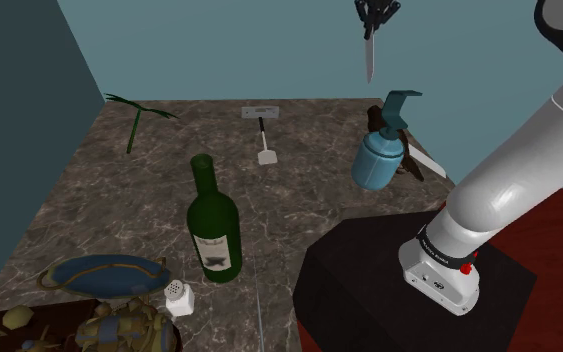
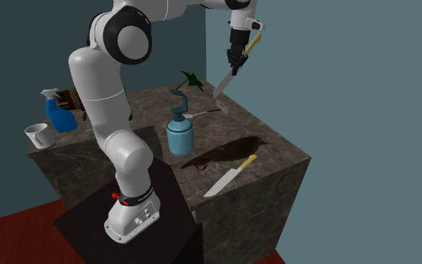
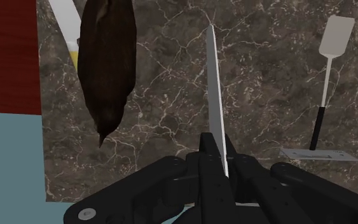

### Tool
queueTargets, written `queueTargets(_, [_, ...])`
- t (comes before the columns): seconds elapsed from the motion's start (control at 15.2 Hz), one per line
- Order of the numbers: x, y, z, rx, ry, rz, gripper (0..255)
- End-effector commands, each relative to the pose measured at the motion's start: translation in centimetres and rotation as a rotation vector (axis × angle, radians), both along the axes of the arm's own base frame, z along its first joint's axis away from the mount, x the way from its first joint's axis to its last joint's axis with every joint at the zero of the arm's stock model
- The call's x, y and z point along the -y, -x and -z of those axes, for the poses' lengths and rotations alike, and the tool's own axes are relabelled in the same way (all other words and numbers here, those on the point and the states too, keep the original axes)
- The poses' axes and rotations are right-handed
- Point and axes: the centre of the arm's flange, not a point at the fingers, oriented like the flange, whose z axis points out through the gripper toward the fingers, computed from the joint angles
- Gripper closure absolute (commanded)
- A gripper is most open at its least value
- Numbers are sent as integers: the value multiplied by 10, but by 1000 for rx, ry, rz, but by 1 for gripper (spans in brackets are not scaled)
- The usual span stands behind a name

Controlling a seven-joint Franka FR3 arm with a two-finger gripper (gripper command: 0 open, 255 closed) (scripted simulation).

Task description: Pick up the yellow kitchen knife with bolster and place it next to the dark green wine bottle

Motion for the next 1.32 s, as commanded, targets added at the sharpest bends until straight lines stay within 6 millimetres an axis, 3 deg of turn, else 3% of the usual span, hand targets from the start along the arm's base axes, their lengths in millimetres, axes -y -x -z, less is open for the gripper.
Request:
queueTargets(0.0, [0, 1, -11, -1, 0, 0, 255])
queueTargets(0.73, [0, 1, -67, -1, 0, 0, 255])
queueTargets(1.25, [-90, 56, -67, -1, 0, 0, 255])
